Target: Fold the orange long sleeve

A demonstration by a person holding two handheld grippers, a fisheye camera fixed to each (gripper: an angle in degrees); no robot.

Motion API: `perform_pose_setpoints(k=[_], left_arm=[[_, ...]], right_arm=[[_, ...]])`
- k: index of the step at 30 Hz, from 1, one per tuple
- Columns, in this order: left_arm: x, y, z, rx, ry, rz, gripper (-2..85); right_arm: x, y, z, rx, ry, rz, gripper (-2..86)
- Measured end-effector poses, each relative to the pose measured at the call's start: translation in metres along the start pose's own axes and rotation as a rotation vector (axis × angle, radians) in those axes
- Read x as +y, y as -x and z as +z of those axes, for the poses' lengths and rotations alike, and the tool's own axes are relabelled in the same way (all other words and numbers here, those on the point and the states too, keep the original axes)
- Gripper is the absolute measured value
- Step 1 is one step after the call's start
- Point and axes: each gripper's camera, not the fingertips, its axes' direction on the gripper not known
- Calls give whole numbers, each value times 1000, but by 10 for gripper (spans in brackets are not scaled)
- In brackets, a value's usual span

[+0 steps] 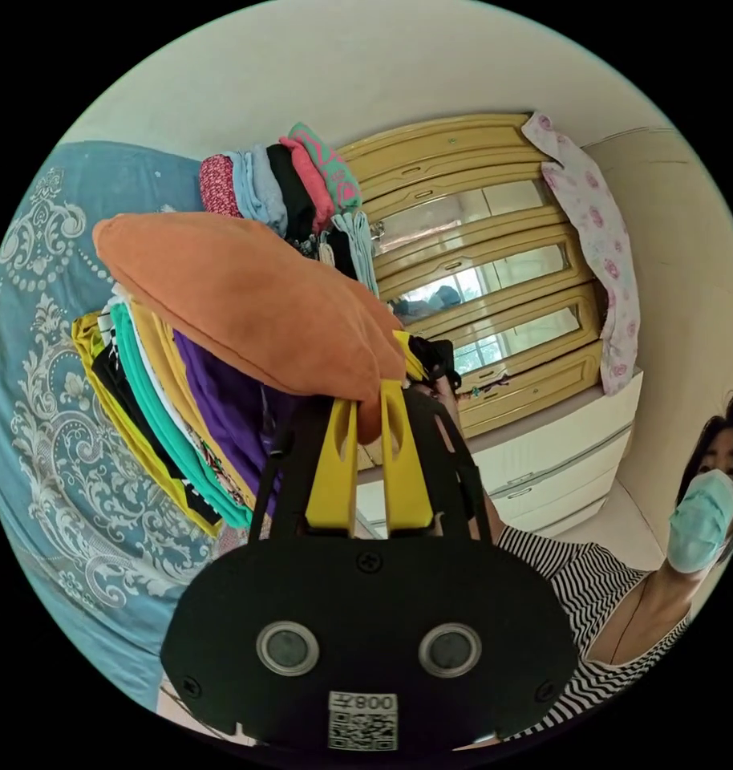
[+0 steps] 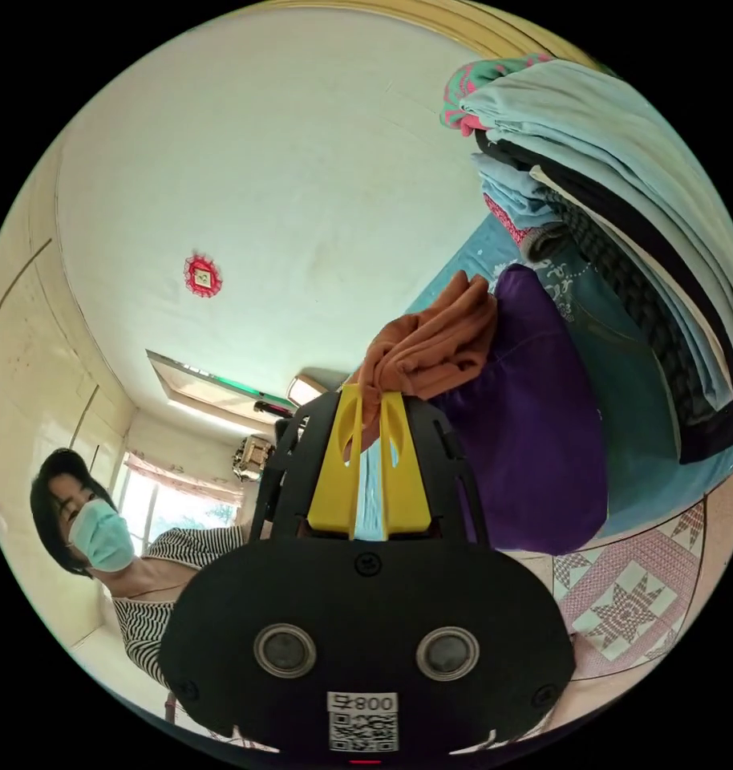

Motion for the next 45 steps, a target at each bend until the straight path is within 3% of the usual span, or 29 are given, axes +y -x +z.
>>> perform_pose_setpoints(k=[12, 18, 23, 29, 33, 35, 37, 40, 45], left_arm=[[25, 40, 203, -160, 266, -53, 69], [24, 48, 267, -188, 306, -60, 74], [25, 49, 318, -193, 321, -75, 77], [31, 45, 342, -162, 294, -63, 86], [38, 30, 344, -166, 287, -57, 85], [43, 17, 334, -169, 283, -44, 78], [44, 9, 322, -154, 252, -27, 63], [27, -2, 299, -127, 120, 46, 21], [-24, -16, 304, -401, 66, 174, 6]], right_arm=[[92, -52, -77, 87, 13, 183, 30], [132, -49, -104, 85, -91, 225, 25], [163, -13, -131, 245, -202, 212, 8], [180, 69, -117, 377, -291, 9, 1], [166, 105, -60, 565, -157, -130, 1], [160, 99, -17, 792, -62, -135, 0], [163, 87, 9, 881, 22, -139, 0], [179, 79, 28, 907, 19, -162, 1], [199, 71, 39, 817, -16, -158, 1]])
